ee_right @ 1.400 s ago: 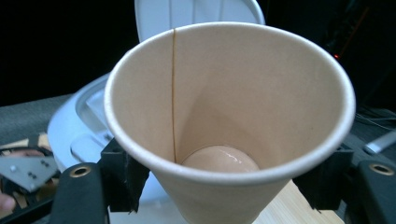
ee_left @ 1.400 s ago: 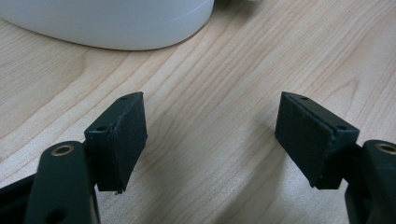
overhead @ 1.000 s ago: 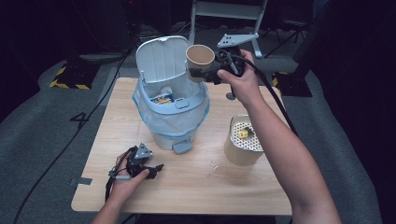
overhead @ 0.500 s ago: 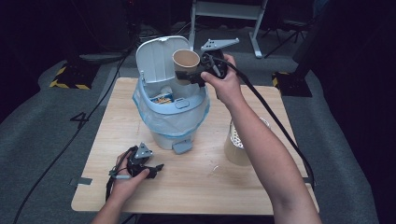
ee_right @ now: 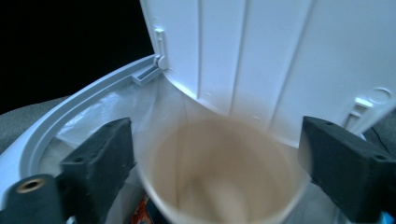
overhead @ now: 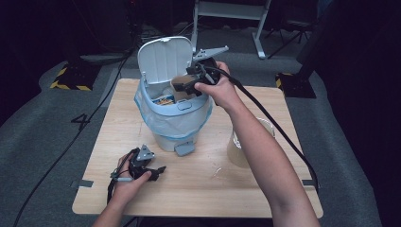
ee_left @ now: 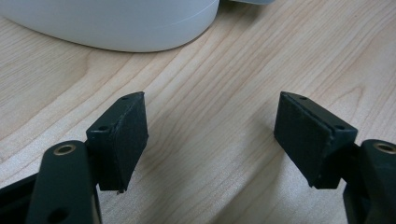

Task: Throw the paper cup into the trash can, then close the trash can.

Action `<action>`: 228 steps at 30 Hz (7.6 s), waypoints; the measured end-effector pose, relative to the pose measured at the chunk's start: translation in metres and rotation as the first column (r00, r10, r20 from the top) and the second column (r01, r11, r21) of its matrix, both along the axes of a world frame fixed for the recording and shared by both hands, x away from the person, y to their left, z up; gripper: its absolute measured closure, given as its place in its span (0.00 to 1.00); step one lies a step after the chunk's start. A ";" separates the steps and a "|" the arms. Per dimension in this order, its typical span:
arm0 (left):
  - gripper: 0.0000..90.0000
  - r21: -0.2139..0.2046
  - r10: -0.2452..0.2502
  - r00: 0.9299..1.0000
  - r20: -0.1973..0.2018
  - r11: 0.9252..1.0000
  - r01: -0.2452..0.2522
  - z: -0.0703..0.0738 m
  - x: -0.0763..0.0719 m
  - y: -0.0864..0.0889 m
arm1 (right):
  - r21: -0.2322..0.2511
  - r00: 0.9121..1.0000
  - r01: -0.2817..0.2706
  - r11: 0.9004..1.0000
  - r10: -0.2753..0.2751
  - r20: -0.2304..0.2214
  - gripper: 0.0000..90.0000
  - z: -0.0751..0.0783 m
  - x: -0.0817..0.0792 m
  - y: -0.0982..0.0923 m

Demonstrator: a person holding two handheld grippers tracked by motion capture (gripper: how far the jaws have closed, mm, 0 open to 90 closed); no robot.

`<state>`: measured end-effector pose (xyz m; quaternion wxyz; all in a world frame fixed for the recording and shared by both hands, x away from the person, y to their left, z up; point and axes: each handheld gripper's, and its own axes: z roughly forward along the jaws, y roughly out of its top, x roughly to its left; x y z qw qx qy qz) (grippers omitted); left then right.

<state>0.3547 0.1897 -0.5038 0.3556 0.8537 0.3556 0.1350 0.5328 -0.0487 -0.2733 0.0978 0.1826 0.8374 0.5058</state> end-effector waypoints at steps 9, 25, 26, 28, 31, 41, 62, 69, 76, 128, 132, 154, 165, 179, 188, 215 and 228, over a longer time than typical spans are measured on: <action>0.29 -0.001 -0.001 1.000 -0.001 1.000 0.001 0.000 0.000 0.000 | 0.019 0.996 -0.007 1.000 0.005 0.092 0.18 0.015 -0.011 -0.008; 0.29 0.000 0.002 1.000 -0.001 1.000 -0.002 0.000 -0.003 0.003 | -0.043 0.990 0.013 0.999 -0.007 0.139 0.25 0.052 -0.048 -0.054; 0.29 0.003 0.001 1.000 0.000 1.000 -0.001 0.000 -0.003 0.004 | -0.053 0.990 0.024 0.998 -0.016 0.141 0.24 0.053 -0.052 -0.059; 0.29 0.003 0.001 1.000 0.000 1.000 -0.001 0.000 -0.003 0.004 | -0.073 0.989 0.042 0.996 -0.030 0.147 0.25 0.057 -0.058 -0.073; 0.29 0.004 0.000 1.000 0.000 1.000 0.000 0.000 -0.003 0.004 | -0.056 0.988 0.076 0.996 -0.067 0.140 0.25 0.063 -0.071 -0.103; 0.29 0.000 0.009 1.000 0.000 1.000 -0.009 0.000 -0.008 0.013 | -0.041 0.979 0.170 0.985 -0.164 0.120 0.26 0.069 -0.094 -0.171; 0.29 -0.002 0.044 0.999 -0.001 0.999 -0.044 0.000 -0.013 0.024 | -0.098 0.924 0.381 0.919 -0.382 0.005 0.28 -0.028 -0.149 -0.306; 0.28 0.000 0.049 0.999 0.000 0.999 -0.049 0.000 -0.013 0.024 | -0.134 0.887 0.451 0.883 -0.459 -0.042 0.28 -0.076 -0.166 -0.336; 0.28 -0.002 0.072 0.997 -0.004 0.997 -0.072 0.000 -0.013 0.024 | -0.168 0.870 0.473 0.865 -0.488 -0.068 0.26 -0.119 -0.171 -0.346; 0.39 -0.144 0.041 0.998 0.037 0.989 -0.036 0.059 -0.013 0.050 | -0.240 0.776 0.596 0.767 -0.626 -0.074 0.18 -0.231 -0.178 -0.348; 0.40 -0.192 0.003 0.998 0.064 0.981 0.009 0.075 -0.012 0.055 | -0.240 0.777 0.595 0.767 -0.625 -0.074 0.18 -0.231 -0.178 -0.348; 0.64 -0.355 -0.027 0.972 0.232 0.928 0.110 0.177 0.010 0.070 | -0.238 0.784 0.587 0.774 -0.617 -0.073 0.18 -0.231 -0.179 -0.349; 0.75 -0.431 0.065 0.949 0.308 0.899 0.078 0.224 0.028 0.068 | -0.238 0.784 0.587 0.774 -0.617 -0.072 0.18 -0.231 -0.179 -0.349; 0.80 -0.362 0.222 0.910 0.350 0.928 -0.087 0.273 0.057 0.063 | -0.238 0.784 0.587 0.774 -0.617 -0.072 0.18 -0.231 -0.179 -0.349; 0.81 -0.341 0.286 0.895 0.344 0.925 -0.165 0.283 0.094 0.061 | -0.238 0.783 0.587 0.774 -0.617 -0.073 0.18 -0.231 -0.179 -0.349; 0.69 -0.416 0.140 0.941 0.308 0.910 0.001 0.274 0.116 0.052 | -0.239 0.786 0.584 0.776 -0.614 -0.074 0.18 -0.231 -0.178 -0.348; 0.66 -0.309 0.024 0.958 0.287 0.948 0.069 0.259 0.095 0.010 | -0.240 0.785 0.585 0.775 -0.615 -0.073 0.18 -0.231 -0.178 -0.348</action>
